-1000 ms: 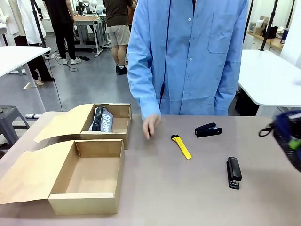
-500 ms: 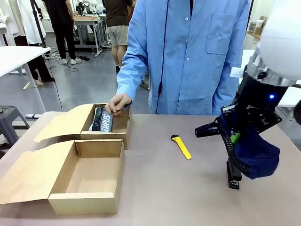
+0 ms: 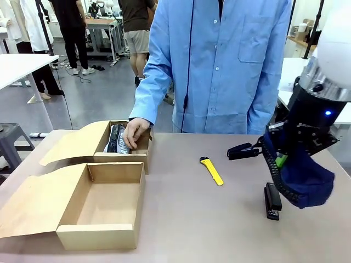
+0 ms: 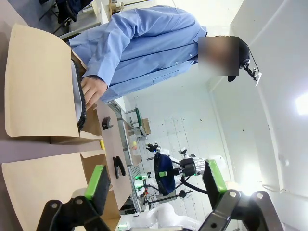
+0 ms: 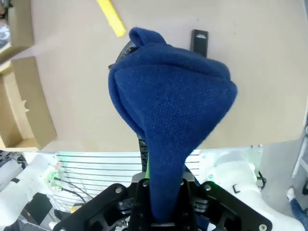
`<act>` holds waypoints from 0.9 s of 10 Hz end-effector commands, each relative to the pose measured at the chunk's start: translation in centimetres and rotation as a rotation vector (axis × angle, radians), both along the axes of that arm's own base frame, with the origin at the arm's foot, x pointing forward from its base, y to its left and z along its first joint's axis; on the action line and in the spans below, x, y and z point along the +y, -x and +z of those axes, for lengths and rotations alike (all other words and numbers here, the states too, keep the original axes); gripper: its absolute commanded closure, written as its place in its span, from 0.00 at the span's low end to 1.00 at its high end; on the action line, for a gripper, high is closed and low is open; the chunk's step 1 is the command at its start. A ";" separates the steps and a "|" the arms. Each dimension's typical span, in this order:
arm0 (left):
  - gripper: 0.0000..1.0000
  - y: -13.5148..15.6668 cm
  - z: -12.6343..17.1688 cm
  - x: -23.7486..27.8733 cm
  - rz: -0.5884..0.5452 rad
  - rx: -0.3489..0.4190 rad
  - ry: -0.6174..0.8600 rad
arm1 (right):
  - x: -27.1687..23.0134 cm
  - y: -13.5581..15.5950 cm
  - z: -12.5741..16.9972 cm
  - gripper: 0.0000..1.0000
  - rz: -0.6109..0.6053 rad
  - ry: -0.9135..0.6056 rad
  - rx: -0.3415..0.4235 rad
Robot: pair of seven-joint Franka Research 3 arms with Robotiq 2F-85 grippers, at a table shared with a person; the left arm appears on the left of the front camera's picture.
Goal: Place items inside the box.
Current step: Pick up a Pencil pouch or Stapler and place it inside the Mailer Box closest to the robot.
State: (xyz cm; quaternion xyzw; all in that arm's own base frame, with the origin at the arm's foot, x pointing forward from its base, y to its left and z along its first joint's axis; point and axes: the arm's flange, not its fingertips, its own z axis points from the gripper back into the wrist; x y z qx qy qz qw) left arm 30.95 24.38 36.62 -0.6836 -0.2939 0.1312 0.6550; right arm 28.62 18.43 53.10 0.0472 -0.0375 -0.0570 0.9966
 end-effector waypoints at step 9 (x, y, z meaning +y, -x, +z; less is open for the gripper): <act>0.00 0.1 0.2 -0.1 -0.006 -0.018 0.004 | 40.2 -2.5 -4.1 0.89 0.015 -0.323 -0.008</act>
